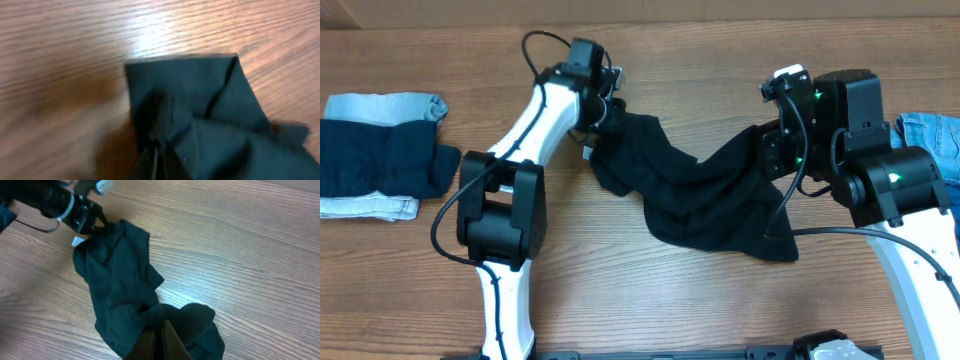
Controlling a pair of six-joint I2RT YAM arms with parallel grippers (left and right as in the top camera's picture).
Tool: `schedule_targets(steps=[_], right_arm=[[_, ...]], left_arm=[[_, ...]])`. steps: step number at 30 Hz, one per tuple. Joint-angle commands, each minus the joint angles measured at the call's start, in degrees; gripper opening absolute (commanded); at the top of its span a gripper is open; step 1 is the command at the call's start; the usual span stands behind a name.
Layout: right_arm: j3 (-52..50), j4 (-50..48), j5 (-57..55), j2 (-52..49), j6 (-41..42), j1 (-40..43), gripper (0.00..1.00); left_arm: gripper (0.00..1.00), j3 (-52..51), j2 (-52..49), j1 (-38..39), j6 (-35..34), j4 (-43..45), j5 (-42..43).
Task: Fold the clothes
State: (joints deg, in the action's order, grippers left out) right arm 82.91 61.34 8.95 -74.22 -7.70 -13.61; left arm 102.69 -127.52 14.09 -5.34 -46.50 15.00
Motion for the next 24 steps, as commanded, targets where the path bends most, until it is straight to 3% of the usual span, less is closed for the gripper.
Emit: schedule_targets(steps=[1,5,11,24], right_arm=[[0.74,0.79,-2.54,0.57,0.57,-0.24,0.04],[0.74,1.38,-5.09,-0.83,3.50,-0.15,0.04],[0.74,0.59,-10.75,-8.02,3.50,0.50,0.04],[0.76,-4.72,-19.56,-11.78,5.11,6.58,0.04]], left_arm=[[0.04,14.36,8.44,-4.72,1.53,-8.76,-3.26],[0.04,25.75,17.75,-9.62,1.53,-18.58,-5.25],[0.04,25.97,26.73,-10.69,-0.22,-25.64,-15.28],[0.04,25.94,29.38,-10.69,-6.03,-43.45,-18.34]])
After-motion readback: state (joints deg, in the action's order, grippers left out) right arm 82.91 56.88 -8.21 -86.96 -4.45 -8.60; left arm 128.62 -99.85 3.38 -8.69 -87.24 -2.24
